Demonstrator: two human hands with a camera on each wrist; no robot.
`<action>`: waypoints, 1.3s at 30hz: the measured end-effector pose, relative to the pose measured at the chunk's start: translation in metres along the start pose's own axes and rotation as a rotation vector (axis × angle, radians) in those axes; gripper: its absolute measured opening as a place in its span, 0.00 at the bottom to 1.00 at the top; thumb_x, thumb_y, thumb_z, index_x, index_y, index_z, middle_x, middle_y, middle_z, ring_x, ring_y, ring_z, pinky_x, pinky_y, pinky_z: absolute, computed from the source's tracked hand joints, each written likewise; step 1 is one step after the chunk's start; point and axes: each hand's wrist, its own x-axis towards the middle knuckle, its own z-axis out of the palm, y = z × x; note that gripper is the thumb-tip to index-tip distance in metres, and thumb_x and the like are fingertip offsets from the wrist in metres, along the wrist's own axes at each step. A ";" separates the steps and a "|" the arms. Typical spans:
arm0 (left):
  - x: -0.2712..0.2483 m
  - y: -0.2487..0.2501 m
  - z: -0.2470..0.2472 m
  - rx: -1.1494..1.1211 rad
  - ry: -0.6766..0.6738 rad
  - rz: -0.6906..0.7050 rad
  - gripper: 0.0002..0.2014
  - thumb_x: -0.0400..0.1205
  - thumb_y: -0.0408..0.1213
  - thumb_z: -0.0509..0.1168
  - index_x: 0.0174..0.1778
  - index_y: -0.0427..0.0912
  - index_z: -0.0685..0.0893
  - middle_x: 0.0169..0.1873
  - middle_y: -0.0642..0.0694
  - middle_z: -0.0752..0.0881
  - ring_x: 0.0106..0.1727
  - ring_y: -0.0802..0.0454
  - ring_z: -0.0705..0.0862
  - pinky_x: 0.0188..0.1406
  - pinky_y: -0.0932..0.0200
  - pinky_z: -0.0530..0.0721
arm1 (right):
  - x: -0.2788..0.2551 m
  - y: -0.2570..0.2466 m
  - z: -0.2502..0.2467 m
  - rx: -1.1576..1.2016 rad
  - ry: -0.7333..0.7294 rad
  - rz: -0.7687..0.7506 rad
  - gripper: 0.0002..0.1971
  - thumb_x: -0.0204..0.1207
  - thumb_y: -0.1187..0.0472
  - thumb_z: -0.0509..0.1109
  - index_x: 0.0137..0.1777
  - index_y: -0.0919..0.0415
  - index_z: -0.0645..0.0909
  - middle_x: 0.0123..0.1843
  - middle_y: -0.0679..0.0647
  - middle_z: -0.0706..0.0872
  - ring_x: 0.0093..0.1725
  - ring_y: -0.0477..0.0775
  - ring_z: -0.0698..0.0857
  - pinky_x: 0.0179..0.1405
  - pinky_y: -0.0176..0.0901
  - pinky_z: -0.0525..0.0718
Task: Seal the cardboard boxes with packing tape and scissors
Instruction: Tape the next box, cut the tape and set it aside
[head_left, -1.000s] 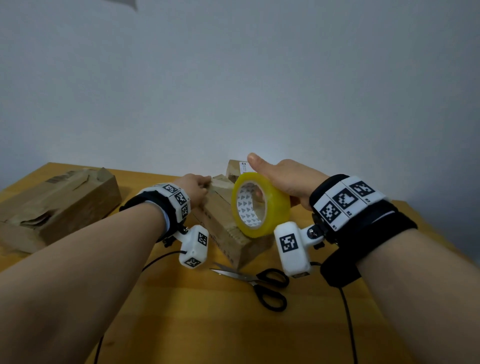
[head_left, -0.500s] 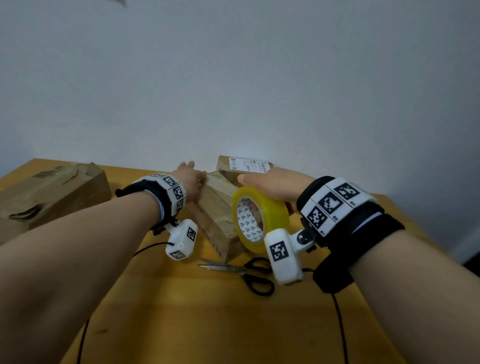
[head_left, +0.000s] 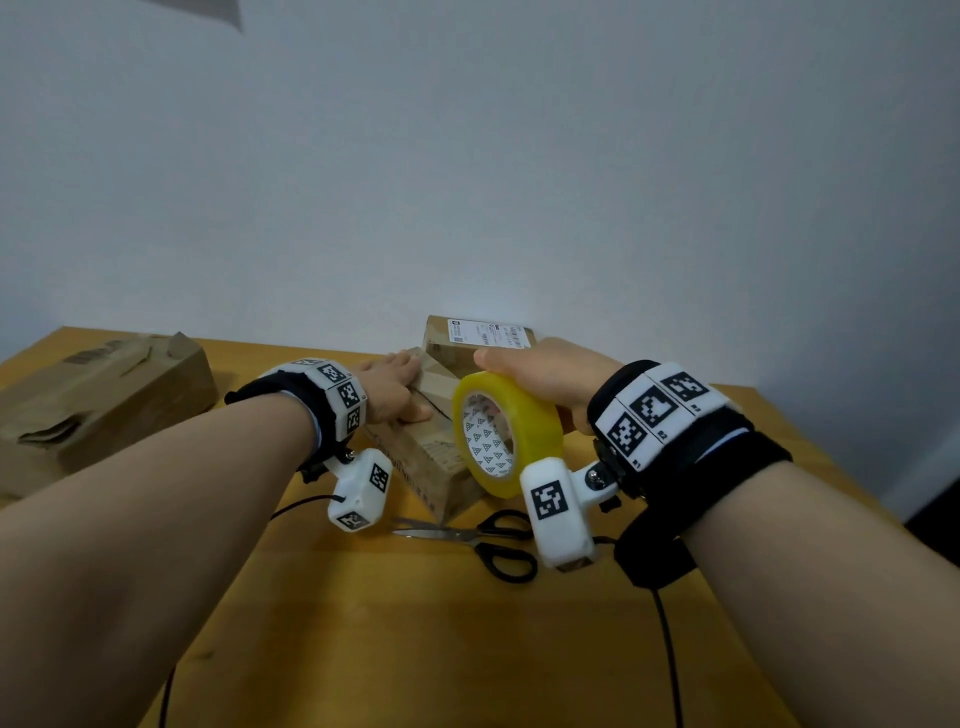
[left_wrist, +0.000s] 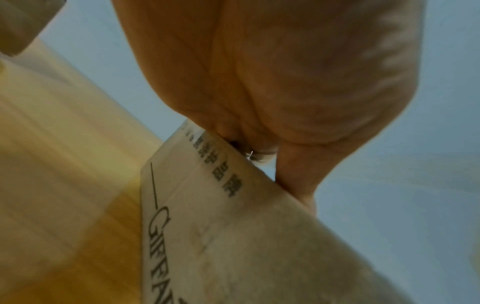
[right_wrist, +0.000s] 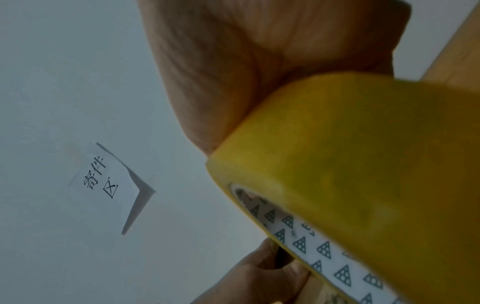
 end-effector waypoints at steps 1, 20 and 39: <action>-0.001 0.000 -0.001 0.019 -0.018 0.003 0.39 0.85 0.51 0.58 0.85 0.42 0.44 0.85 0.45 0.45 0.85 0.48 0.45 0.82 0.49 0.42 | -0.001 0.001 -0.001 -0.022 0.003 0.000 0.38 0.71 0.35 0.69 0.77 0.56 0.72 0.68 0.57 0.84 0.62 0.60 0.85 0.65 0.58 0.84; 0.002 -0.001 -0.009 0.029 -0.157 0.062 0.55 0.73 0.58 0.70 0.84 0.39 0.43 0.84 0.40 0.44 0.84 0.44 0.44 0.81 0.45 0.44 | -0.014 0.051 0.015 -0.205 -0.092 0.197 0.34 0.80 0.36 0.64 0.74 0.64 0.75 0.69 0.62 0.83 0.66 0.63 0.84 0.68 0.59 0.82; -0.041 0.013 0.003 0.089 -0.096 0.191 0.25 0.89 0.45 0.53 0.84 0.52 0.58 0.85 0.52 0.51 0.85 0.51 0.47 0.82 0.47 0.48 | -0.027 0.036 0.024 -0.296 -0.279 0.154 0.21 0.90 0.60 0.55 0.80 0.68 0.65 0.80 0.64 0.72 0.75 0.60 0.75 0.66 0.40 0.72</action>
